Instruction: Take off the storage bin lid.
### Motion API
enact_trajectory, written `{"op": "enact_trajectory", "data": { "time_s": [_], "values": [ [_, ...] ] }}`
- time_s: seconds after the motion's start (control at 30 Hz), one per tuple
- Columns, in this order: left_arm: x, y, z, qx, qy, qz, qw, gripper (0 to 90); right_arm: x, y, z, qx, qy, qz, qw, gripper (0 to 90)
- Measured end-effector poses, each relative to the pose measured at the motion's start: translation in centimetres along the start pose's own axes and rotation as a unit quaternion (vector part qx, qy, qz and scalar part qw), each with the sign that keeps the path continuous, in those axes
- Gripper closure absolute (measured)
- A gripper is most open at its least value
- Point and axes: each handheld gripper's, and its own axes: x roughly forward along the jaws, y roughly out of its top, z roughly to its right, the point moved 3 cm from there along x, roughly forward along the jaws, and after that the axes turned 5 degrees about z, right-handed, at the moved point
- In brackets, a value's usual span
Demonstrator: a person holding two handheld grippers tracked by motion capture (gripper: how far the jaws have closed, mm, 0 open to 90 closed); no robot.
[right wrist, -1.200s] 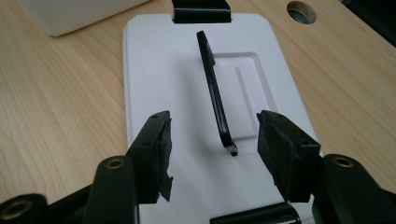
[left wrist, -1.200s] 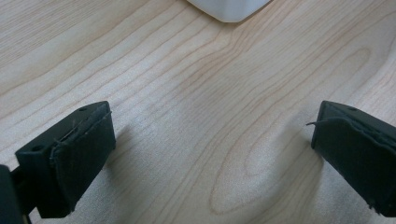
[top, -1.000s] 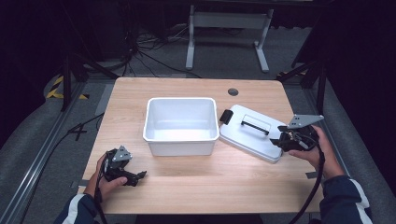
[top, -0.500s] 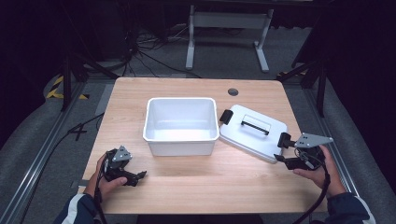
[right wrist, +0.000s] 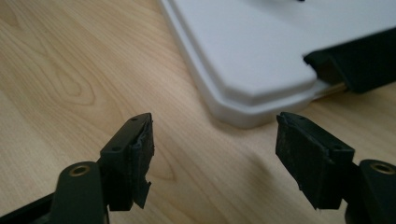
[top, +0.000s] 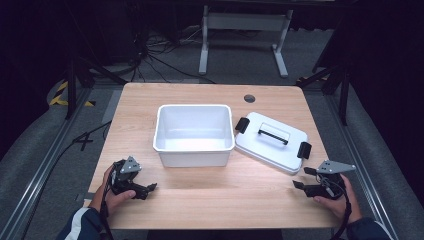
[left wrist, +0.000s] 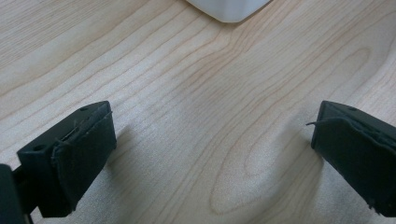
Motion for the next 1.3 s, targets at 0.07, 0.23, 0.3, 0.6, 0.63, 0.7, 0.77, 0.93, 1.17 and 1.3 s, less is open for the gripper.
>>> {"op": "enact_trajectory", "data": {
  "time_s": [0.07, 0.23, 0.3, 0.6, 0.63, 0.7, 0.77, 0.93, 1.17, 1.3],
  "values": [
    [0.0, 0.0, 0.01, 0.0, 0.0, 0.0, 1.0, 0.4, 0.09, -0.68, 0.1, 0.001, -0.016, -0.007, 0.9998, 25.6],
    [0.0, -0.01, 0.01, -0.001, 0.0, 0.0, 1.0, 0.4, 0.24, -1.23, 0.04, 0.003, -0.018, 0.004, 0.9998, 21.9],
    [0.01, 0.02, 0.0, 0.001, 0.001, -0.001, 1.0, 0.4, 0.29, -1.29, 0.02, 0.002, -0.017, 0.007, 0.9998, 21.4],
    [0.02, 0.02, 0.02, 0.0, 0.001, 0.0, 1.0, 0.4, 0.33, -1.26, -0.09, 0.006, -0.024, 0.007, 0.9997, 20.6],
    [0.02, 0.02, 0.01, 0.0, 0.001, 0.0, 1.0, 0.4, 0.32, -1.27, -0.11, 0.007, -0.025, 0.007, 0.9996, 20.6],
    [0.06, 0.03, 0.03, -0.001, -0.001, 0.001, 1.0, 0.3, 0.33, -1.26, -0.13, 0.007, -0.026, 0.007, 0.9996, 20.5],
    [0.13, 0.05, 0.02, -0.001, -0.001, 0.003, 1.0, 0.2, 0.34, -1.26, -0.12, 0.008, -0.026, 0.007, 0.9996, 20.4],
    [0.17, 0.15, -0.04, 0.003, -0.004, 0.001, 1.0, 0.1, 0.37, -1.24, -0.11, 0.008, -0.026, 0.006, 0.9996, 20.2],
    [0.18, 0.16, -0.04, 0.004, -0.005, 0.002, 1.0, 0.2, 0.44, -1.2, -0.11, 0.009, -0.027, 0.007, 0.9996, 20.2],
    [0.18, 0.18, -0.09, 0.007, -0.007, 0.0, 1.0, 0.2, 0.44, -1.19, -0.09, 0.009, -0.026, 0.007, 0.9996, 20.1]
  ]
}}
